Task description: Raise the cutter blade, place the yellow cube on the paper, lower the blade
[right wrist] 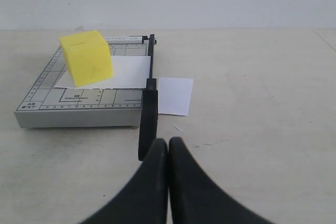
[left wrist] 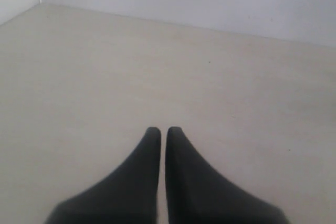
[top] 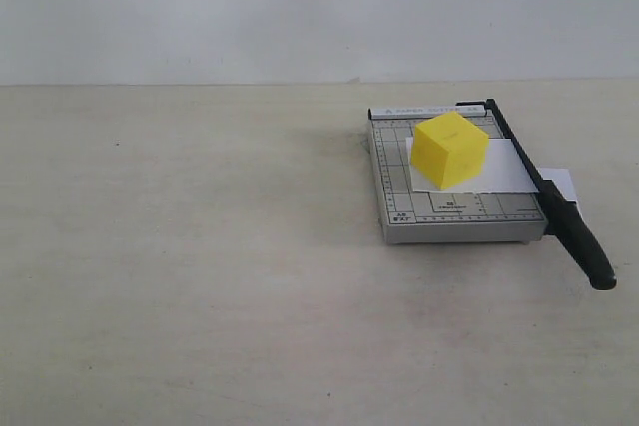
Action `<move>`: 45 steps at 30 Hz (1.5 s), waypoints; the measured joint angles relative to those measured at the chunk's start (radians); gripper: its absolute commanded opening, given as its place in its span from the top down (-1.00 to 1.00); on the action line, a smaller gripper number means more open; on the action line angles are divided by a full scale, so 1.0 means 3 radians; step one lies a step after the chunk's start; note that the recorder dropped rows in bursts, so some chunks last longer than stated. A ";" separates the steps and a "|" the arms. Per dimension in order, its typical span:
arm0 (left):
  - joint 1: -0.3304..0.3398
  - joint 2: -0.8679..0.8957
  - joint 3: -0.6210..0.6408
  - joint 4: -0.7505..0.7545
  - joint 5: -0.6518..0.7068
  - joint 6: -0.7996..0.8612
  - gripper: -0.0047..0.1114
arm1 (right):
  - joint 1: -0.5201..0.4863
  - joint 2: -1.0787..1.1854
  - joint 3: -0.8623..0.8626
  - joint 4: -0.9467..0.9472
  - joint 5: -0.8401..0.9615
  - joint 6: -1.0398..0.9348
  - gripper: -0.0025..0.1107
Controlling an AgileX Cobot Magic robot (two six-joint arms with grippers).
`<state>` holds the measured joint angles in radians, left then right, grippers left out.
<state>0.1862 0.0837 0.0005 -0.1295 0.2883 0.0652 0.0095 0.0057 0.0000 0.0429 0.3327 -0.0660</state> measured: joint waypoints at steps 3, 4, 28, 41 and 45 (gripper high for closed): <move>-0.0225 0.0000 0.0000 -0.0091 -0.0001 0.0117 0.84 | 0.0000 0.0000 0.0000 0.0000 0.0000 0.0000 0.96; -0.0280 0.0000 0.0000 -0.0096 -0.0001 0.0136 0.84 | 0.0000 0.0000 0.0000 0.0000 0.0000 0.0000 0.96; -0.0222 0.0000 0.0000 -0.0118 -0.0001 0.0227 0.84 | 0.0000 0.0000 0.0000 0.0020 -0.0006 0.0000 0.96; -0.0222 0.0000 0.0000 -0.0118 -0.0001 0.0229 0.84 | 0.0000 0.0000 0.0000 0.0020 -0.0006 0.0000 0.96; -0.0222 0.0000 0.0000 -0.0118 -0.0001 0.0229 0.84 | 0.0000 0.0000 0.0000 0.0020 -0.0006 0.0000 0.96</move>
<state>0.1197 0.0837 0.0005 -0.1649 0.2880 0.1338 0.0095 0.0057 0.0000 0.0490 0.3308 -0.0660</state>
